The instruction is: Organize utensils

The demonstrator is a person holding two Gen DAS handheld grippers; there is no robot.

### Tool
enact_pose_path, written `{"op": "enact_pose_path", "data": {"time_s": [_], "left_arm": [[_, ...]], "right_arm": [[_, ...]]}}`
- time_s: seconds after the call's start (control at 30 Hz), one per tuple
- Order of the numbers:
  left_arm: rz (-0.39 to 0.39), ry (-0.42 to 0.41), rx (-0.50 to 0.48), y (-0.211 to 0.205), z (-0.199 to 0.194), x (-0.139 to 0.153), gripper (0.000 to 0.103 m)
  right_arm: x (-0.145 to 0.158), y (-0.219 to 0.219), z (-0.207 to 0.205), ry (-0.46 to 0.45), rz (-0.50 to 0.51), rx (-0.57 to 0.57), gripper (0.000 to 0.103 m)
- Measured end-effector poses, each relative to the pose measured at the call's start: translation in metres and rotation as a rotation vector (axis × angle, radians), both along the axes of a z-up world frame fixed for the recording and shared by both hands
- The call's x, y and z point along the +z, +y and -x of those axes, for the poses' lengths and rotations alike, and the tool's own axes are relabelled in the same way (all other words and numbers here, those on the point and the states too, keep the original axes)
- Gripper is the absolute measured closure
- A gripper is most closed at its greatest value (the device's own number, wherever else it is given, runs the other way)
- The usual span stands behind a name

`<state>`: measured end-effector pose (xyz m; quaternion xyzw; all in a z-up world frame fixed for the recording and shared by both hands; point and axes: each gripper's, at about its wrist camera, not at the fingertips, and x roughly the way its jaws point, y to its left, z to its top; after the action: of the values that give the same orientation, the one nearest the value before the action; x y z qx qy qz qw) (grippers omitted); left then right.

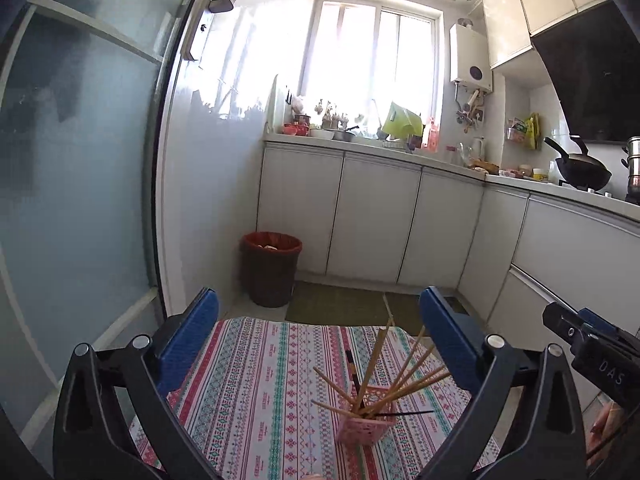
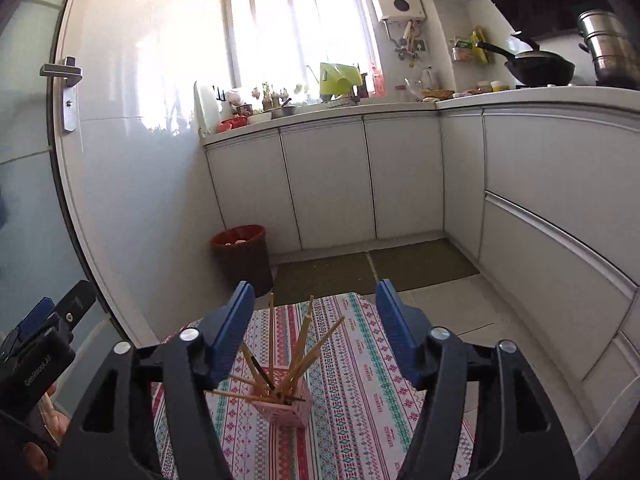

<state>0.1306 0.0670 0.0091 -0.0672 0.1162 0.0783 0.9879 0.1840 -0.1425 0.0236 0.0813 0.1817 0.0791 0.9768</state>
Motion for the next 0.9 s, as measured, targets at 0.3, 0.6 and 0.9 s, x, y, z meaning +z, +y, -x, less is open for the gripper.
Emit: {"op": "enact_pose_path", "data": {"time_s": [0.3,0.6,0.9], "left_arm": [[-0.037,0.135,0.03,-0.019,0.042,0.001,0.007],[-0.067,0.129,-0.026,-0.036,0.079,0.005,0.007],[-0.078,0.126,-0.045,-0.044,0.085,0.004,0.007]], "right_arm": [[0.0,-0.013,0.072,0.025,0.045,-0.072,0.006],[-0.01,-0.021,0.109,0.08,0.044,-0.117,0.006],[-0.006,-0.029,0.113,0.078,0.01,-0.116,0.006]]}}
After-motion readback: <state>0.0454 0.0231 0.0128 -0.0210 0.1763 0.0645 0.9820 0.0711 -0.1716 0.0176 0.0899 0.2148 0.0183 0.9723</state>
